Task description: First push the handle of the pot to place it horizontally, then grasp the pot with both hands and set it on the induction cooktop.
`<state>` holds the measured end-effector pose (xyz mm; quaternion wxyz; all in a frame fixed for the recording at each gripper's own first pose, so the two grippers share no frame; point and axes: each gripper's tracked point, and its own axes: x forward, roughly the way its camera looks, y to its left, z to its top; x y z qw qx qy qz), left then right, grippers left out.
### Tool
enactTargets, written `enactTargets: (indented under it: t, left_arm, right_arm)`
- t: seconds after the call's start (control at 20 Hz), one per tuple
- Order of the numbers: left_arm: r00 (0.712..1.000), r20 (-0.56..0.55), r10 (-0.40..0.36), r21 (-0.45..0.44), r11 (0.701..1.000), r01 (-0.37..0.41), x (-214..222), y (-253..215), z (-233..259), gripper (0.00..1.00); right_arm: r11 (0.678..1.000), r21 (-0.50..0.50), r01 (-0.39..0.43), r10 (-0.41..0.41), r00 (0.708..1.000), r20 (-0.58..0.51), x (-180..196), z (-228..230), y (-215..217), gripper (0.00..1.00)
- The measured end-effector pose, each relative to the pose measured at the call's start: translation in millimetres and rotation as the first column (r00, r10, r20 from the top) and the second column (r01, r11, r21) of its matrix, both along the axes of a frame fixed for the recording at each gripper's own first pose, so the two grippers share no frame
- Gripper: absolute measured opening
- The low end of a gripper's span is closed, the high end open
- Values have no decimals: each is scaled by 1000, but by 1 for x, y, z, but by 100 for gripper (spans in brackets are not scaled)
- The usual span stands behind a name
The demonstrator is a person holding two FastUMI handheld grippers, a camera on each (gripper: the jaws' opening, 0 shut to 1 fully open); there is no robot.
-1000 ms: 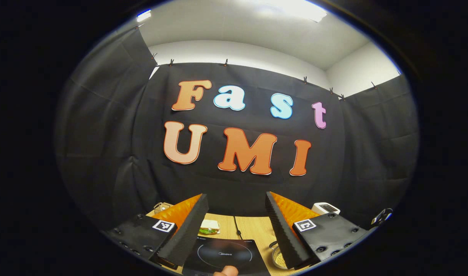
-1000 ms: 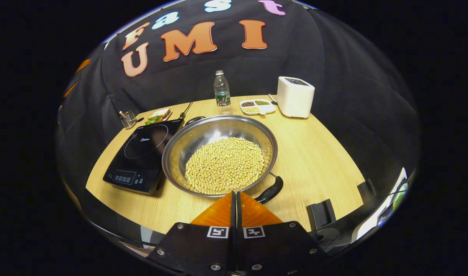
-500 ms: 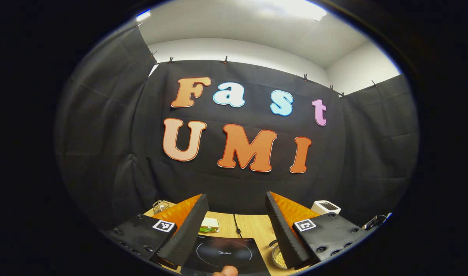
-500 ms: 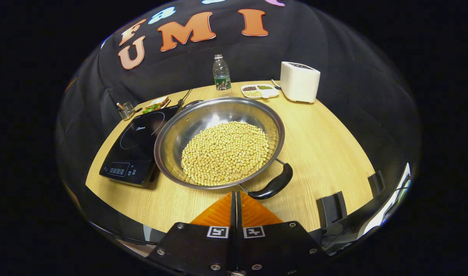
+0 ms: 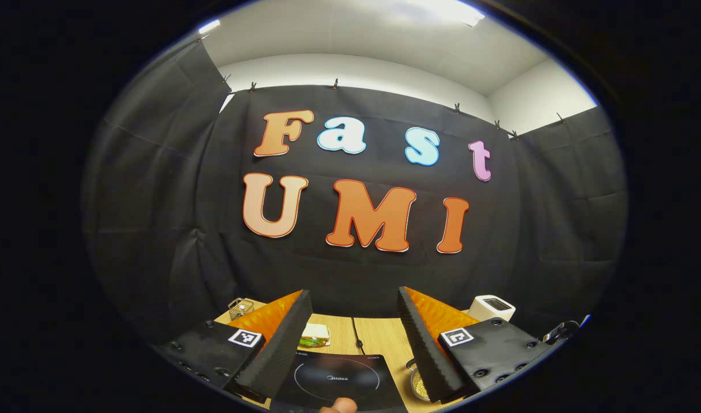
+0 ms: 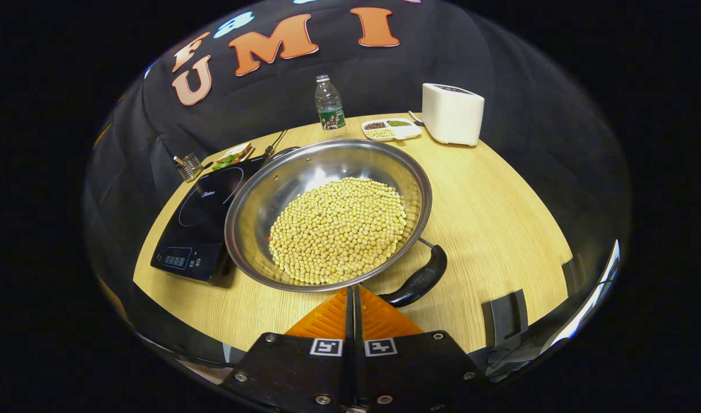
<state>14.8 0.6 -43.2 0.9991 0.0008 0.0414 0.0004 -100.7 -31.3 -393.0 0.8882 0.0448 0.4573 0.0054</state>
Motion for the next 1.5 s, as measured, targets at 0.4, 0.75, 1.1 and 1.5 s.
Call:
enactTargets:
  t: [0.4,0.75,1.1,1.5]
  left_arm:
    - [1000,4,-3,-4,1000,3,8,-2,-3,97]
    - [1000,19,-5,-2,1000,5,15,-6,-1,97]
    - [1000,-7,-12,-1,1000,12,25,-15,-9,98]
    - [1000,-15,-24,-4,1000,24,36,-23,-15,98]
  right_arm:
    - [999,-15,35,-35,999,5,10,-2,-18,0]
    - [997,-42,71,-70,997,16,20,-2,-40,0]
    - [993,-58,103,-102,994,31,32,-2,-59,0]
    - [988,-61,143,-140,989,42,43,-2,-75,0]
